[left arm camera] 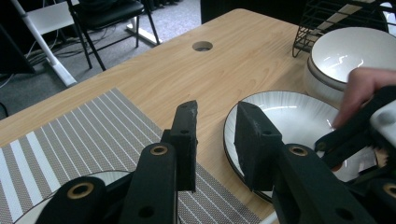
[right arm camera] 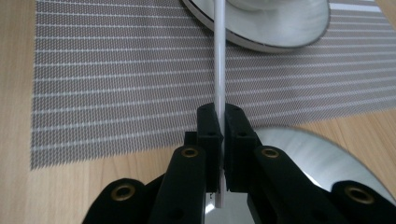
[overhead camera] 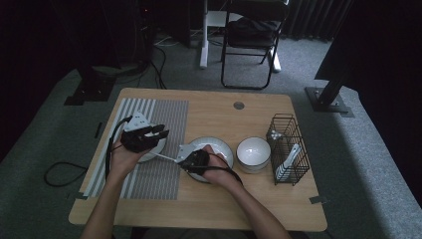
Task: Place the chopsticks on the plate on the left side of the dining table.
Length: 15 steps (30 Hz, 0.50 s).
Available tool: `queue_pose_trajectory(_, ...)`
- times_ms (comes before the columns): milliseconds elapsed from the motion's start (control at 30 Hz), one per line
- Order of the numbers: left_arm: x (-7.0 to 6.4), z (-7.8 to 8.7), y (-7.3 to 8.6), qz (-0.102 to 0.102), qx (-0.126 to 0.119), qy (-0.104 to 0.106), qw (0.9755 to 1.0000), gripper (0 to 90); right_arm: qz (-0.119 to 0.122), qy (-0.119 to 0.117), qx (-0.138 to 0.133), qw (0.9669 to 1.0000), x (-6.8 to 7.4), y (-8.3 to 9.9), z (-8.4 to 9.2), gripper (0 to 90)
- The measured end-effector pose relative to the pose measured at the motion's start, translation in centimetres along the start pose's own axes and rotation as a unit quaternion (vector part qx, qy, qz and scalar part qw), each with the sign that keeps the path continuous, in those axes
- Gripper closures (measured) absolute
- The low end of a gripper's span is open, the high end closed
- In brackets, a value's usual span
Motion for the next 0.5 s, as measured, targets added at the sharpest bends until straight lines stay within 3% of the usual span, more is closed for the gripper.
queue_pose_trajectory(500, 0.4, 0.3, -0.1, 0.001, 0.000, 0.001, 1.0000, 70.6, 0.023, -0.022, 0.025, 0.9992, -0.8, -2.5, -3.9, 86.8)
Point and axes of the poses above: each handheld gripper's, and its own axes: z roughly backward along the jaws, y roughly out of its underside, x roughly to its left, the point moved 4 cm from there along -z, roughly forward along the jaws, and after that the axes turned 6 degrees about z, right-handed, at the moved point
